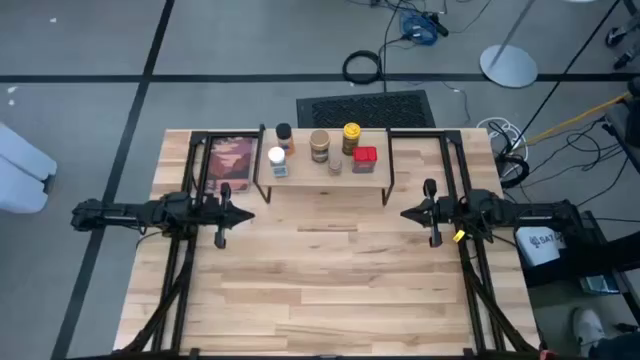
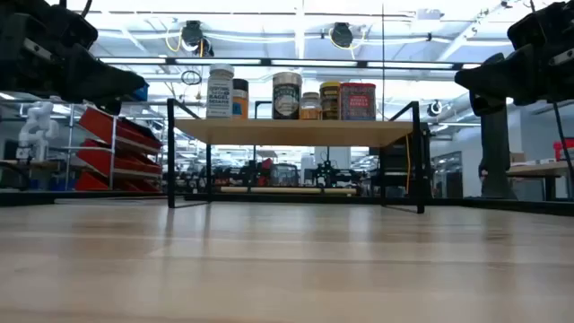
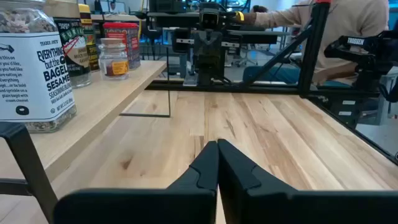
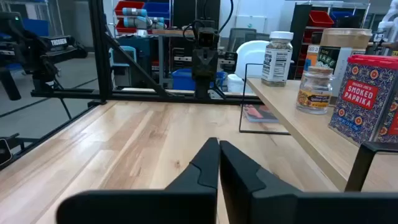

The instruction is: Shelf spices

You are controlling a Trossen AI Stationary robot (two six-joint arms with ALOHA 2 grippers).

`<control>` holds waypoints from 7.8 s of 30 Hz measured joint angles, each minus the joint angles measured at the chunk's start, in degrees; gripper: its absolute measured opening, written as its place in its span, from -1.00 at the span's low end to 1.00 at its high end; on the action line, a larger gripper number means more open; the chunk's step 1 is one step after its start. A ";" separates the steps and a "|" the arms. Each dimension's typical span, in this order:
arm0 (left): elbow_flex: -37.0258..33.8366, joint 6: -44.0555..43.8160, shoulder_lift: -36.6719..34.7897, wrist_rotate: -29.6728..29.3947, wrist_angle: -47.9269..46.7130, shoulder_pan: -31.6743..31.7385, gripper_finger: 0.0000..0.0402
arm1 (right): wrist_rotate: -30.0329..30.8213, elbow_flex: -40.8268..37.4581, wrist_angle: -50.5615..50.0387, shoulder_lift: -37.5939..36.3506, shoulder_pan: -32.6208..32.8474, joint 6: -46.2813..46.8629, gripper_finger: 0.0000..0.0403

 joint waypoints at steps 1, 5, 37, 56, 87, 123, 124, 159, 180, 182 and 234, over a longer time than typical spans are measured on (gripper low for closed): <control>0.00 0.00 0.00 0.00 0.00 0.01 -0.97 | 0.02 0.00 0.02 0.02 0.00 0.00 -1.00; -0.02 0.00 0.00 -0.02 0.00 0.00 -0.97 | 0.02 0.00 0.00 0.00 0.00 0.00 -1.00; 0.00 0.00 -0.02 0.00 -0.01 0.01 -0.97 | 0.02 0.00 0.01 0.01 0.00 0.00 -1.00; -0.02 0.00 0.00 0.00 0.00 0.02 -0.97 | 0.00 0.00 0.01 0.00 0.00 0.00 -1.00; -0.02 0.00 -0.02 0.00 0.00 0.00 -0.97 | 0.02 0.00 0.00 0.02 0.00 0.00 -1.00; -0.02 -0.01 -0.01 0.00 0.00 0.02 -0.97 | 0.00 0.00 0.00 0.00 0.00 0.00 -1.00; 0.00 0.00 0.00 0.00 0.00 0.00 -0.97 | 0.00 0.00 0.00 0.02 0.00 0.00 -1.00; -0.02 0.00 0.00 0.00 0.00 0.00 -0.97 | 0.00 0.00 0.00 0.02 0.00 0.00 -1.00; -0.02 0.05 -0.02 0.00 -0.02 0.02 -0.97 | 0.46 0.00 0.11 0.00 0.00 -0.46 -1.00; -0.01 0.04 -0.01 0.00 0.00 0.00 -0.97 | 0.46 0.00 0.11 0.01 -0.01 -0.44 -1.00; -0.02 -0.04 -0.01 0.02 0.07 0.01 -0.97 | 0.55 57.41 -26.78 32.40 -0.01 -6.90 -1.00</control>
